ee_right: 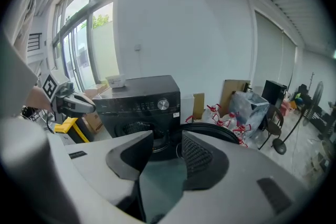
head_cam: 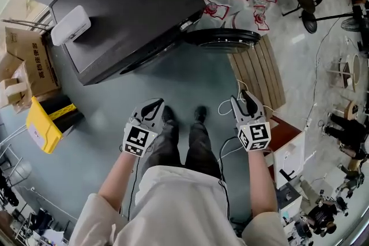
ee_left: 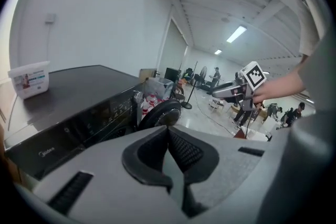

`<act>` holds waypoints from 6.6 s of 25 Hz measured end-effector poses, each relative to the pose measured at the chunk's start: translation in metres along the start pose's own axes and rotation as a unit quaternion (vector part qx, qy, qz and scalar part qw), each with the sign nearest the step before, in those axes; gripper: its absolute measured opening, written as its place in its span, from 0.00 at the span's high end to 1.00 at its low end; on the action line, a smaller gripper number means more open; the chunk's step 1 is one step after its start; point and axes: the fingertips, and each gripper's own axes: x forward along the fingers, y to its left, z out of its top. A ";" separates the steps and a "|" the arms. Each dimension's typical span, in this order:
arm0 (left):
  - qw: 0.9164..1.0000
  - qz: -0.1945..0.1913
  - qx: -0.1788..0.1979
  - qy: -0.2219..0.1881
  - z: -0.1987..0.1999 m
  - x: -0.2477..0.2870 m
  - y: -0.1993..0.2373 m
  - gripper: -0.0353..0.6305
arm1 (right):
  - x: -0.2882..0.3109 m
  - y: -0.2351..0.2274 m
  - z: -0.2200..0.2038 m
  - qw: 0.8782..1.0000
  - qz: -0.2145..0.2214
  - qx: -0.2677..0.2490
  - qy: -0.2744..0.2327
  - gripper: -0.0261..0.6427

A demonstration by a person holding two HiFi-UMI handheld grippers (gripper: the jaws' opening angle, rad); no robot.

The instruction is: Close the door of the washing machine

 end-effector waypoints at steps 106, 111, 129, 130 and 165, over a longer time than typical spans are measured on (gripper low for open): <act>0.987 0.025 -0.116 0.104 -0.241 0.147 -0.044 0.93 | 0.115 -0.017 -0.359 0.910 0.124 -0.206 0.337 0.74; 0.985 0.037 -0.126 0.113 -0.267 0.116 -0.029 0.93 | 0.122 0.055 -0.360 0.920 0.157 -0.155 0.324 0.70; 0.972 0.101 -0.184 0.101 -0.326 0.045 0.042 0.93 | 0.198 0.254 -0.315 0.937 0.207 0.008 0.282 0.66; 0.972 0.106 -0.188 0.099 -0.327 0.041 0.047 0.93 | 0.203 0.262 -0.311 0.936 0.212 0.012 0.279 0.66; 0.930 0.242 -0.276 0.016 -0.366 -0.048 0.202 0.93 | 0.387 0.389 -0.151 0.969 0.206 -0.092 0.096 0.87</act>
